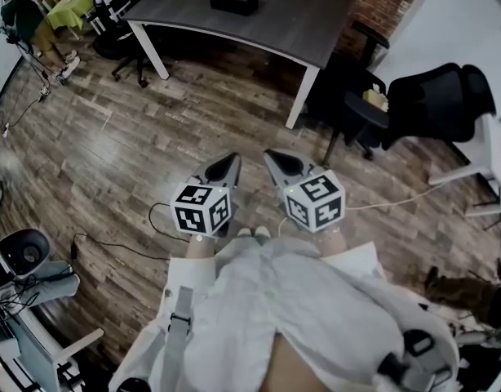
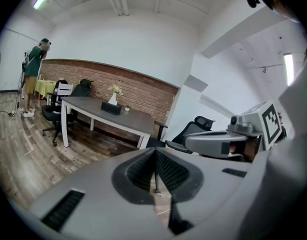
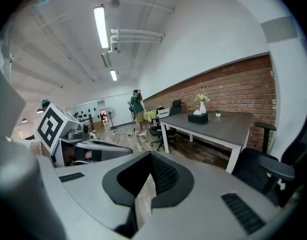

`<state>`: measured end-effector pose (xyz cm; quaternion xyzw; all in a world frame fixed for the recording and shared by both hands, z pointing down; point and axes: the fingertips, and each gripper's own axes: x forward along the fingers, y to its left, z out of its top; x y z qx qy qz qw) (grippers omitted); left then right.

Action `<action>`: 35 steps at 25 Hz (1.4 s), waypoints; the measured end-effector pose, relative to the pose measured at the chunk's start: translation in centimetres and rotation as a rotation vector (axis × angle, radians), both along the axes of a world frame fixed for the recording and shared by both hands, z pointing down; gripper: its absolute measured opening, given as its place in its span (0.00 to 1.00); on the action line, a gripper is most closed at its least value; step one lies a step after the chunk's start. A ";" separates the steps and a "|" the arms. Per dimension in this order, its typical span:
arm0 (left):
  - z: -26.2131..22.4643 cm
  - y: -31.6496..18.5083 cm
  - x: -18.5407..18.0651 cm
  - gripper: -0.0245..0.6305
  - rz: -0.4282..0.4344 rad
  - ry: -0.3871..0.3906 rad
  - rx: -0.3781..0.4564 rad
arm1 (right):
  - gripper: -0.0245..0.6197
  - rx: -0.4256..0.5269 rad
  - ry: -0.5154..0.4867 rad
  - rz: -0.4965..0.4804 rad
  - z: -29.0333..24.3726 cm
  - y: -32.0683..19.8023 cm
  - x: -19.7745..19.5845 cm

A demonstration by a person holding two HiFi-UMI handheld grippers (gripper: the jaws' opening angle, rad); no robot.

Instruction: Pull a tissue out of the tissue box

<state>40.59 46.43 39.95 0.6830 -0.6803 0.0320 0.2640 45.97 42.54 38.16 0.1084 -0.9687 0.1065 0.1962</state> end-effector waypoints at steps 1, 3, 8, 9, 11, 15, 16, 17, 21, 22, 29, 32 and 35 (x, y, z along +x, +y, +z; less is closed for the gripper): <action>-0.2 -0.2 0.4 0.04 0.013 0.011 0.022 | 0.04 0.002 -0.013 0.004 0.0 -0.1 0.2; -0.6 -0.7 1.0 0.04 0.034 0.039 0.063 | 0.04 -0.014 -0.052 -0.001 -0.3 -0.2 0.4; -1.1 -1.6 1.4 0.04 -0.011 0.003 0.093 | 0.04 -0.054 -0.156 -0.019 -1.4 -0.8 1.0; -1.0 -1.7 1.4 0.05 -0.021 -0.015 0.091 | 0.04 -0.058 -0.162 -0.007 -1.3 -1.1 1.2; -0.8 -1.9 1.1 0.05 -0.043 -0.049 0.083 | 0.04 -0.060 -0.159 0.008 -0.8 -1.8 1.4; 0.2 -2.4 0.1 0.05 -0.062 -0.061 0.050 | 0.04 -0.076 -0.120 0.015 0.7 -3.1 1.2; 0.5 -2.6 -0.2 0.05 -0.064 -0.060 0.044 | 0.04 -0.077 -0.113 0.019 1.0 -3.5 0.9; 0.7 -2.7 -0.6 0.05 -0.065 -0.060 0.037 | 0.04 -0.075 -0.109 0.022 1.3 -3.9 0.4; 1.9 -3.2 -3.0 0.05 -0.066 -0.052 0.012 | 0.04 -0.081 -0.105 0.034 1.9 -5.2 -2.0; 2.1 -3.6 -3.9 0.05 -0.067 -0.049 0.012 | 0.04 -0.080 -0.104 0.041 2.0 -5.6 -2.8; 1.7 -8.4 -11.9 0.05 -0.049 -0.058 0.031 | 0.07 -0.040 -0.100 0.075 1.1 -10.2 -10.2; 0.9 -10.0 -15.7 0.05 -0.034 -0.078 0.048 | 0.14 -0.032 -0.110 0.075 0.6 -11.3 -13.9; 0.3 -11.4 -19.3 0.05 -0.022 -0.099 0.066 | 0.14 -0.024 -0.131 0.087 0.2 -12.6 -17.1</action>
